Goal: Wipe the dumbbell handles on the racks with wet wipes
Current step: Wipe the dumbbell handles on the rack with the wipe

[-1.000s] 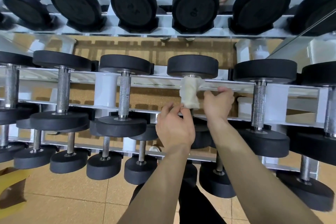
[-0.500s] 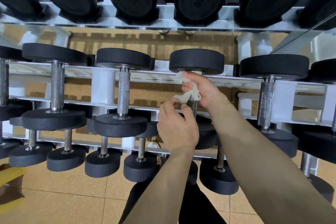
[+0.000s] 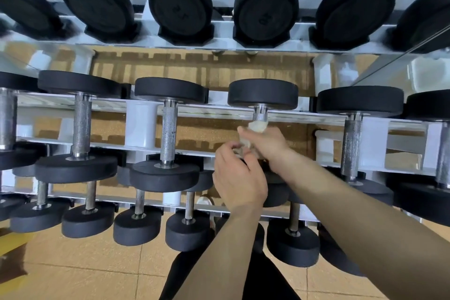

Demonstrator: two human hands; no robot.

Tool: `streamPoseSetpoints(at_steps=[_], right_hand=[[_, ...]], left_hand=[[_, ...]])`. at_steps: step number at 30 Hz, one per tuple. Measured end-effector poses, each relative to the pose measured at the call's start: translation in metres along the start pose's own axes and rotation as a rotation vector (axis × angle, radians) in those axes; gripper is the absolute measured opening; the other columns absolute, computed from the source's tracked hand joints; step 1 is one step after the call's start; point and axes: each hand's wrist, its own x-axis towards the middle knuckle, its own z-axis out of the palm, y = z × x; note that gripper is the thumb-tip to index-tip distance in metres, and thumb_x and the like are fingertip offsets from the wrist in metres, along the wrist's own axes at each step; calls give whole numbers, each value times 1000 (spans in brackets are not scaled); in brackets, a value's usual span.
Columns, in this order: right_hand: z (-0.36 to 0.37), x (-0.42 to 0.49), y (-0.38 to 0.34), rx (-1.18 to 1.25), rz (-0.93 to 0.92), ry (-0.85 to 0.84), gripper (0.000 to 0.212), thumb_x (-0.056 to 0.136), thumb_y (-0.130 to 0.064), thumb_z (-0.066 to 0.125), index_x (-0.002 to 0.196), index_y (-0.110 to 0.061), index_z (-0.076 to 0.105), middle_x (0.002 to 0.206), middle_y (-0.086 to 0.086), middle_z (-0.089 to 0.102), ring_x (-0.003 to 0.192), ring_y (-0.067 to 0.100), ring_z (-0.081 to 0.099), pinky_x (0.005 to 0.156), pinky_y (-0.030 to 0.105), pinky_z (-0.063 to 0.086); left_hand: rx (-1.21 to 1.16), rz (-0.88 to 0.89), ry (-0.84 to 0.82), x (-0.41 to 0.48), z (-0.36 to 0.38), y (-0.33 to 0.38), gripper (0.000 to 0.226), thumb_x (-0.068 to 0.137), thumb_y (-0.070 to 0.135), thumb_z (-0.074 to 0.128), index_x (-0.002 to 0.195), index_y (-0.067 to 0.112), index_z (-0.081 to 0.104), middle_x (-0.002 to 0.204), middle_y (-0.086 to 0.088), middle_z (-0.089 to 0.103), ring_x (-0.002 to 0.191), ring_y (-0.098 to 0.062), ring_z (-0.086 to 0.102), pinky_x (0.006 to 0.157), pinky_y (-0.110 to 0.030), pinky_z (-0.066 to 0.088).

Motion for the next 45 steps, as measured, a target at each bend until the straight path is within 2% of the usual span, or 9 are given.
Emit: streamPoseSetpoints(at_steps=[3, 6, 11, 18, 23, 26, 33, 42, 45], right_hand=[[-9, 16, -21, 301, 165, -215, 23, 83, -25, 82, 97, -10, 70, 84, 6, 73, 70, 12, 72, 66, 30, 59], [-12, 31, -15, 481, 176, -381, 21, 86, -29, 77, 85, -19, 59, 56, -7, 61, 49, 2, 59, 50, 21, 50], [-16, 35, 5, 517, 177, -584, 39, 75, -36, 87, 65, -18, 53, 56, -6, 47, 51, 9, 45, 60, 22, 42], [4, -4, 7, -151, -19, 83, 18, 88, -29, 77, 91, -14, 68, 90, 4, 73, 82, 17, 70, 76, 35, 58], [13, 12, -13, -4, 45, 209, 24, 80, -26, 84, 92, -10, 70, 88, 6, 74, 83, 22, 73, 74, 34, 60], [6, 22, -26, 360, 102, 26, 18, 81, -10, 84, 88, -5, 68, 86, 12, 71, 92, 29, 71, 59, 35, 61], [-11, 51, 5, 704, 177, -620, 27, 89, -18, 62, 63, -20, 55, 50, -10, 46, 45, 4, 43, 53, 17, 43], [-7, -6, 17, -319, -61, -83, 16, 84, -18, 76, 90, -5, 70, 85, 10, 72, 72, 11, 67, 65, 27, 54], [-2, 4, 4, -96, 63, 4, 41, 75, -24, 87, 105, -5, 69, 92, 11, 74, 82, 22, 73, 66, 34, 58]], left_hand=[[14, 0, 2, 0, 2, -2, 33, 92, 46, 33, 114, 29, 50, 114, 14, 56, 106, -15, 55, 92, -45, 48], [34, 9, 7, 1, 4, -6, 24, 97, 41, 39, 114, 29, 51, 112, 14, 56, 105, -14, 55, 91, -45, 48], [32, 18, 8, 2, 5, -6, 17, 99, 38, 43, 111, 29, 50, 109, 15, 53, 102, -15, 55, 90, -45, 47], [24, 19, -2, 0, 1, -1, 38, 92, 49, 30, 114, 26, 50, 113, 11, 54, 102, -19, 56, 88, -47, 47], [18, 21, -1, 0, 2, -1, 34, 93, 44, 32, 113, 26, 52, 113, 13, 54, 102, -17, 56, 90, -45, 47], [24, 29, -6, 0, 1, -1, 35, 93, 45, 32, 115, 26, 52, 111, 15, 52, 103, -16, 56, 91, -44, 47], [19, 29, -8, 1, 3, -3, 36, 93, 45, 32, 116, 26, 52, 113, 13, 53, 103, -16, 55, 91, -46, 47], [6, 35, -6, 1, 1, -4, 25, 94, 41, 36, 109, 28, 52, 110, 11, 54, 101, -18, 56, 89, -49, 47], [21, 43, 2, 0, 2, -4, 29, 95, 41, 36, 112, 24, 53, 112, 8, 55, 101, -20, 56, 88, -48, 47]])
